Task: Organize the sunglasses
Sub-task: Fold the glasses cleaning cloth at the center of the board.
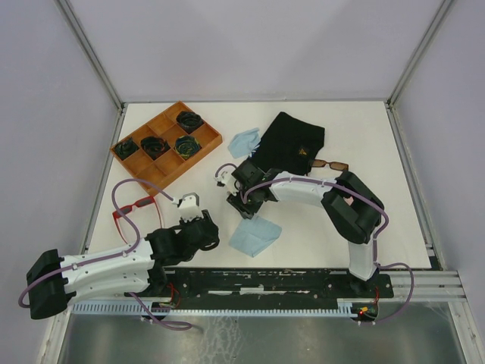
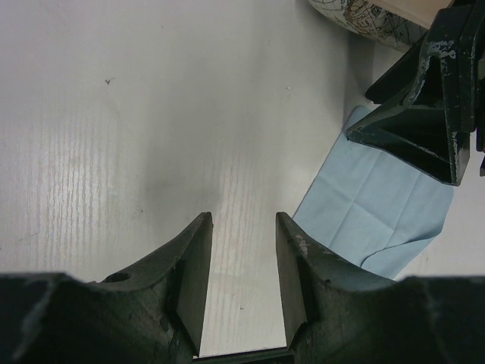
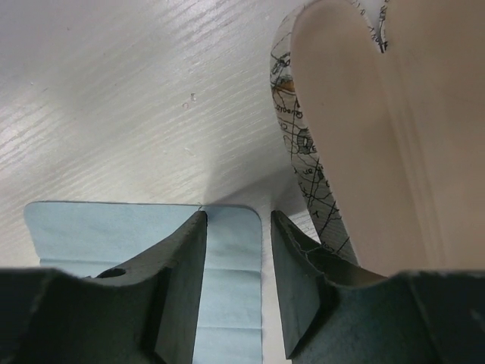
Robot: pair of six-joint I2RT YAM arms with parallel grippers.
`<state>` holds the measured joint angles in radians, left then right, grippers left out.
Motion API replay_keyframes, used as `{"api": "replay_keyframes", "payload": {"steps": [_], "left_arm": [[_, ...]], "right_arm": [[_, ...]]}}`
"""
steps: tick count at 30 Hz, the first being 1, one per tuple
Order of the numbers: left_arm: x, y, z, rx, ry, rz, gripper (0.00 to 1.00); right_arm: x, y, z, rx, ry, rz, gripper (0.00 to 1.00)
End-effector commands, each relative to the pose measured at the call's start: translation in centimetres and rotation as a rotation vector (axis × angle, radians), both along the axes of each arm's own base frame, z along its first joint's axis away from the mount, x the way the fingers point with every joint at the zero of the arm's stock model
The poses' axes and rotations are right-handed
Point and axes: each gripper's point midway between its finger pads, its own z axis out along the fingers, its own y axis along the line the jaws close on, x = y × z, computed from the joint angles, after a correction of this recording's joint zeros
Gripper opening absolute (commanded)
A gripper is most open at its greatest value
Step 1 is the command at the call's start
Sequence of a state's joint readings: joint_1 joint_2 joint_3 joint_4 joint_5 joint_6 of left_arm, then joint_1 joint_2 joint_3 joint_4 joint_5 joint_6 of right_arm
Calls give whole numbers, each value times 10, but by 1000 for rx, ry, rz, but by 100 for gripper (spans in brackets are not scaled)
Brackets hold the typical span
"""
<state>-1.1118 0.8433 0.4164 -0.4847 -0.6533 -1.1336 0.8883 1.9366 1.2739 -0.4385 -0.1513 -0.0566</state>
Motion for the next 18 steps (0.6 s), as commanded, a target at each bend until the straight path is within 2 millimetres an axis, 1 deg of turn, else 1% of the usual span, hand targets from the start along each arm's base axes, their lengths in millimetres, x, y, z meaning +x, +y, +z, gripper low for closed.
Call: {"api": "replay_keyframes", "payload": {"steps": [1,6,10,14,18], "left_arm": [[8,3,7,-27,-43,49,46],[8,3,7,-30,-41,50,46],[8,3,7,-30,-43,50,46],[9,3,10,-27,-50,48,46],[9,2,10,-27,-50,48,46]], "right_arm": [[-2,-8,-7,-53,16,6,47],[-13,-19,-14,-93,41,26,46],[-17,-26,-21,-133,41,29,44],[-16,-30,-22,-153,28,6,38],[-16,-32,-22,-149,21,-28,28]]}}
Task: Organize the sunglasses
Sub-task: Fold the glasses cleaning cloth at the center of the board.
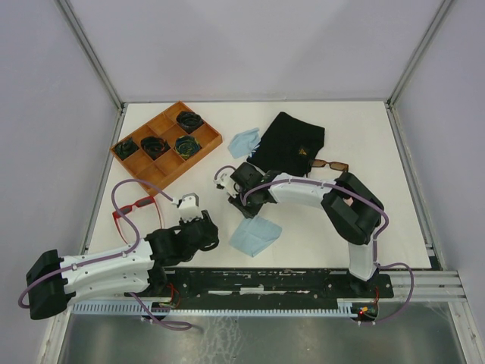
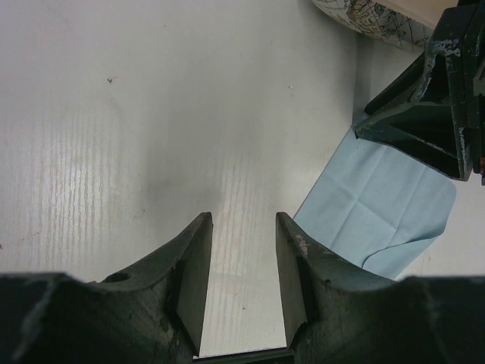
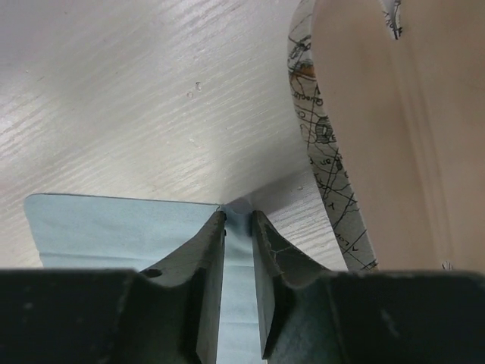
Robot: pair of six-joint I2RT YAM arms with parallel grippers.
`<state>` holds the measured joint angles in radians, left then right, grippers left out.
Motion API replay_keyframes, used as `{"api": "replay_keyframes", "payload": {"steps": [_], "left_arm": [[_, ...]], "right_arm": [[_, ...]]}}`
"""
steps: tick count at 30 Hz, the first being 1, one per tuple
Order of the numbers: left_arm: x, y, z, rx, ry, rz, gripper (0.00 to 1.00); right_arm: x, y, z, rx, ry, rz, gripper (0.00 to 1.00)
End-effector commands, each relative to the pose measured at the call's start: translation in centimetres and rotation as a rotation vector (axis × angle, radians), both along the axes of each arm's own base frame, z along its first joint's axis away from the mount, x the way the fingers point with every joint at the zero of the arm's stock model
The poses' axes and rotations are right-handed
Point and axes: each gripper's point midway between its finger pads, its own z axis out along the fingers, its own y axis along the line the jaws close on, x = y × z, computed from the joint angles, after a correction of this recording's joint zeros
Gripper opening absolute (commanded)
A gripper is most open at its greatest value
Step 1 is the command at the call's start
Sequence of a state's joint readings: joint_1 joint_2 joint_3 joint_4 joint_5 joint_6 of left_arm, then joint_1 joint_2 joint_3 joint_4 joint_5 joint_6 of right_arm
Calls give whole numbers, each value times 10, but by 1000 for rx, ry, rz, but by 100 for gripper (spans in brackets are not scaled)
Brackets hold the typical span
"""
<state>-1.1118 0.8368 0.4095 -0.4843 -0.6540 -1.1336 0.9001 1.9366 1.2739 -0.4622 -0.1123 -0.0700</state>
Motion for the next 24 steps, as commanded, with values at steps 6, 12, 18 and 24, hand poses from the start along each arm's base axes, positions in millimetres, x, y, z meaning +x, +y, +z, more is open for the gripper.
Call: {"api": "replay_keyframes", "payload": {"steps": [6,12,18,24], "left_arm": [[11,-1,12,-25,-55,36,47],[16,-15,20,-44,-85,-26,53],[31,-33,25,-65,-97,-80,56],[49,-65,20,-74,-73,-213,54]], "right_arm": [[-11,-32,-18,-95,13,-141,7],[3,-52,-10,-59,-40,-366,0],[14,-81,-7,31,-9,-594,0],[14,-104,-8,59,11,-711,0]]}}
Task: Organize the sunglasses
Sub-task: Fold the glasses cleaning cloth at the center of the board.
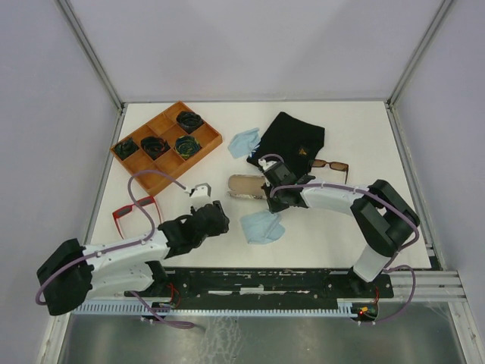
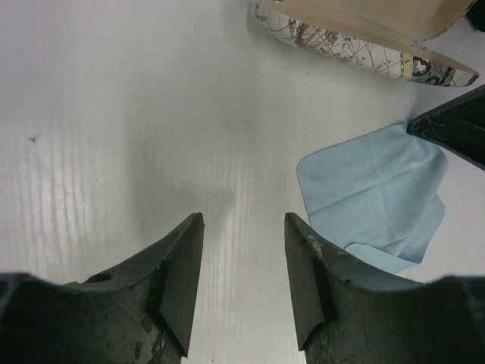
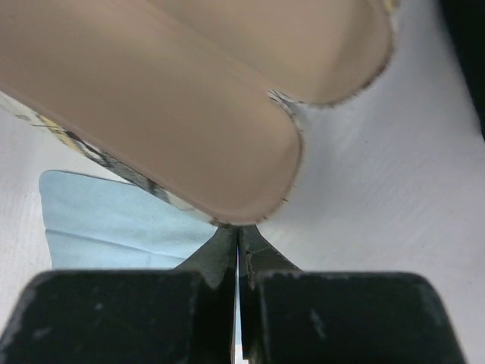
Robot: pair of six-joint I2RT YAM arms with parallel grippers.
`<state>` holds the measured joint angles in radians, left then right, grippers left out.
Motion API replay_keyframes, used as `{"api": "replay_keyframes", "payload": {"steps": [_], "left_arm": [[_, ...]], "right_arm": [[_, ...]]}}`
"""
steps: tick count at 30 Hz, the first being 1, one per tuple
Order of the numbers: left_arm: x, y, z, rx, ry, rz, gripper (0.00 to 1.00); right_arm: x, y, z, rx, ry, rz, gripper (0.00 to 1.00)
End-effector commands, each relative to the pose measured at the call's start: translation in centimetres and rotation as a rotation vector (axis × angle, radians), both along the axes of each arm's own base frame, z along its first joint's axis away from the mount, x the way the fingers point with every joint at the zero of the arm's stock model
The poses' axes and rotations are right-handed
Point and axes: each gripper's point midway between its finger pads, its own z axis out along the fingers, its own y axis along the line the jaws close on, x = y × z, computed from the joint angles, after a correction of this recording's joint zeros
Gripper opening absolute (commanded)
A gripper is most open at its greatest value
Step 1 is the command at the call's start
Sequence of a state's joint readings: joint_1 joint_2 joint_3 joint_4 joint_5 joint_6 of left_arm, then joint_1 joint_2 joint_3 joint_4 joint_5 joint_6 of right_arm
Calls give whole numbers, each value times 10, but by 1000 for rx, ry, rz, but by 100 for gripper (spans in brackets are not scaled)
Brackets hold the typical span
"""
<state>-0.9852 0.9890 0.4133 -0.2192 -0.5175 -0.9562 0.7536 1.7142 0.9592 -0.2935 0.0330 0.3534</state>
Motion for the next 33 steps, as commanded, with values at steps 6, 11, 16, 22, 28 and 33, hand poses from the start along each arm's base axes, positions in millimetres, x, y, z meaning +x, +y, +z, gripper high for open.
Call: {"api": "replay_keyframes", "payload": {"steps": [6,11,16,22,28,33], "left_arm": [[35,-70,16,2,-44,-247,53],[46,-81,6,71,-19,-272,49],[52,-84,-8,159,21,-286,44],[50,-89,-18,195,50,-322,39],[44,-95,-28,254,73,-350,39],[40,-94,-33,299,85,-348,39]], "right_arm": [[-5,-35,-4,28,20,-197,0],[-6,-31,-2,73,15,-200,0],[-5,-31,-1,84,7,-207,0],[-3,-31,0,90,6,-201,0],[-2,-33,0,88,6,-196,0],[-2,-34,-1,88,7,-194,0]]}}
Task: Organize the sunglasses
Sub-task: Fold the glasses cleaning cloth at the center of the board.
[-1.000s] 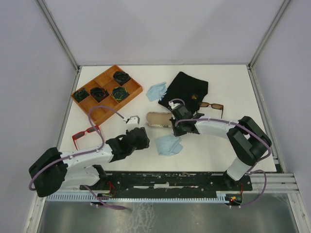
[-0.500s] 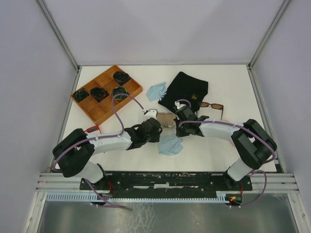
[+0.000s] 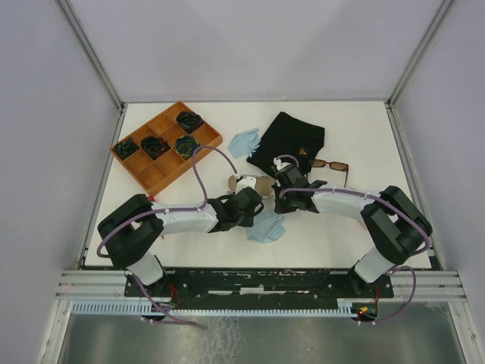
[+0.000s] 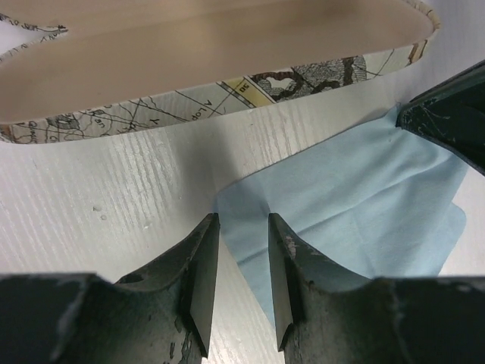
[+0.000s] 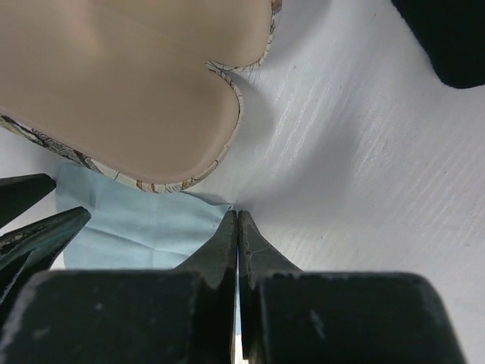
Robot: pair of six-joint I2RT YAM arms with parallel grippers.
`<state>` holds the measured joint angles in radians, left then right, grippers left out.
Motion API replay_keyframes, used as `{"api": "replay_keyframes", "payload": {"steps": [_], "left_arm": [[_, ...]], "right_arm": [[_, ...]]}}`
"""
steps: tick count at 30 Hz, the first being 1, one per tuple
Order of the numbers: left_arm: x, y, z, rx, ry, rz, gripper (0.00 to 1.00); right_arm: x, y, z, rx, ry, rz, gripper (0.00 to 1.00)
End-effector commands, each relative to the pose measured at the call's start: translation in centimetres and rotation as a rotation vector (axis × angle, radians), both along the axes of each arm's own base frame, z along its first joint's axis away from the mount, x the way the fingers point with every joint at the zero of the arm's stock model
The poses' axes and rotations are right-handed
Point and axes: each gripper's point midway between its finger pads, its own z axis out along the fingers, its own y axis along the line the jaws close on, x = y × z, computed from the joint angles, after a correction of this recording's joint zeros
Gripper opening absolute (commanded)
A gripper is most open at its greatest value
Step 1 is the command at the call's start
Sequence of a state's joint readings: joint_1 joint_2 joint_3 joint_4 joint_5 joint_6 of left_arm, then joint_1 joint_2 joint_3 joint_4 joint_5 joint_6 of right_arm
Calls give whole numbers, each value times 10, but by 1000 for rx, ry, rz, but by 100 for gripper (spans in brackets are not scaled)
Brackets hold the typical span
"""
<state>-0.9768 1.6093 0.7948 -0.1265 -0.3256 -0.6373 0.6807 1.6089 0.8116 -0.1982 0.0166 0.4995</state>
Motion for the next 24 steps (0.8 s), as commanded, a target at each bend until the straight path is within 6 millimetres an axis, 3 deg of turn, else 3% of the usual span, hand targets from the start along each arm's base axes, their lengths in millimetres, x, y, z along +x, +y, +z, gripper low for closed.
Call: {"api": "replay_keyframes", "payload": {"steps": [1,9,24], "left_arm": [[6,-2,7,49,-39,-14,39],[3,4,-4,122,-38,-3,39],[6,13,-3,187,-64,29,45]], "right_arm": [[0,-9,-1,-20,-7,-6,0],[1,-9,0,-15,-10,0,0],[1,-8,0,-14,-4,10,0]]}}
